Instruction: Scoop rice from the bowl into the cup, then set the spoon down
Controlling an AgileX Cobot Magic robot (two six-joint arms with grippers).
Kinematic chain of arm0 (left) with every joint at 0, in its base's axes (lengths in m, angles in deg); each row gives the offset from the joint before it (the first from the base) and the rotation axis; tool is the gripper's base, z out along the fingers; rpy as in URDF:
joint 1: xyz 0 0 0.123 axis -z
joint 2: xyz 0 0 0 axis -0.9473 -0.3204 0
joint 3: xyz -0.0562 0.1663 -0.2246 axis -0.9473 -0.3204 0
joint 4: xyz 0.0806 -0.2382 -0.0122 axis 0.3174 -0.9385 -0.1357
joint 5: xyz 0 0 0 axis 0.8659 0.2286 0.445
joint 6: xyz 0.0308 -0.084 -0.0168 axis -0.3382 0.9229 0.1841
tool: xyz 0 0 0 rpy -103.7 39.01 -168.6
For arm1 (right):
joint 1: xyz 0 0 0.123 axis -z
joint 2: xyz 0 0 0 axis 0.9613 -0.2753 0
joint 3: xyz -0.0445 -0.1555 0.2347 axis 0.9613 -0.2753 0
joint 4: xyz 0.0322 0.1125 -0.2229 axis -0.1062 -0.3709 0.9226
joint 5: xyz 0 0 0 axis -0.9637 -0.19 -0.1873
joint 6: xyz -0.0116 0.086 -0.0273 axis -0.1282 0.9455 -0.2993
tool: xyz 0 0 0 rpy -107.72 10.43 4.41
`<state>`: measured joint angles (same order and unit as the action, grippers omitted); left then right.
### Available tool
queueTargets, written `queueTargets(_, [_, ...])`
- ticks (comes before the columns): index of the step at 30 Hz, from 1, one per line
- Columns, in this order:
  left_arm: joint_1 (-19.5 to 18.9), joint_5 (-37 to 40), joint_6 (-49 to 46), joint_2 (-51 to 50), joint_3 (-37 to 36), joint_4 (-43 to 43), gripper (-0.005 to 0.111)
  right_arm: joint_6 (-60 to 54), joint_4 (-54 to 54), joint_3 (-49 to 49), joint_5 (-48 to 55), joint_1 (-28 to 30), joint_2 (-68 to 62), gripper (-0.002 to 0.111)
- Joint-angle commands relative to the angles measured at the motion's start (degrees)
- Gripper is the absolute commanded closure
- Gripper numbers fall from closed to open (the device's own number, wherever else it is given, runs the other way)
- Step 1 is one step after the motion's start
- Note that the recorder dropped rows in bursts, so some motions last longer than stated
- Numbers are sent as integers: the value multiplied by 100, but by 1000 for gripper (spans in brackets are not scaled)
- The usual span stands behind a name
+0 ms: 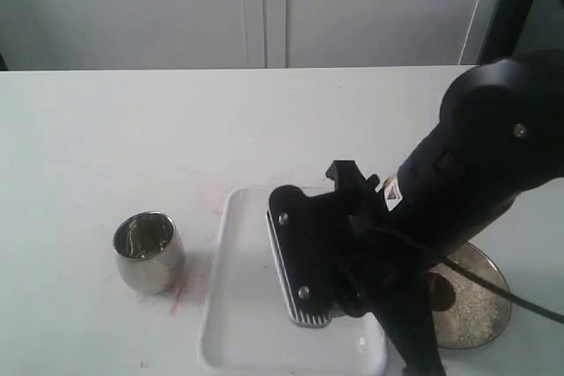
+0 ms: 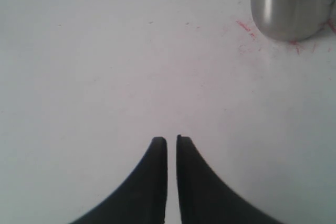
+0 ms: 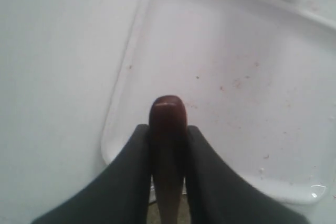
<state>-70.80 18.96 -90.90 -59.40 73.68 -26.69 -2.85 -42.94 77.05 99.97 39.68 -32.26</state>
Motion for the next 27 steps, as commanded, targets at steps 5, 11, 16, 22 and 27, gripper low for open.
queueTargets(5, [22,277,33,-37,-53,-32,92,22,-787,11,-367,414,209,103])
queueTargets(11, [22,277,33,-37,-53,-32,92,22,-1041,11,-632,585,209,103])
queueTargets(16, [22,277,33,-37,-53,-32,92,34,-1041,11,-597,585,-23,103])
queueTargets(22, [22,277,33,-37,-53,-32,92,234,-942,11,-804,585,-33,103])
queueTargets(27, [22,277,33,-37,-53,-32,92,310,-901,11,-847,585,-33,103])
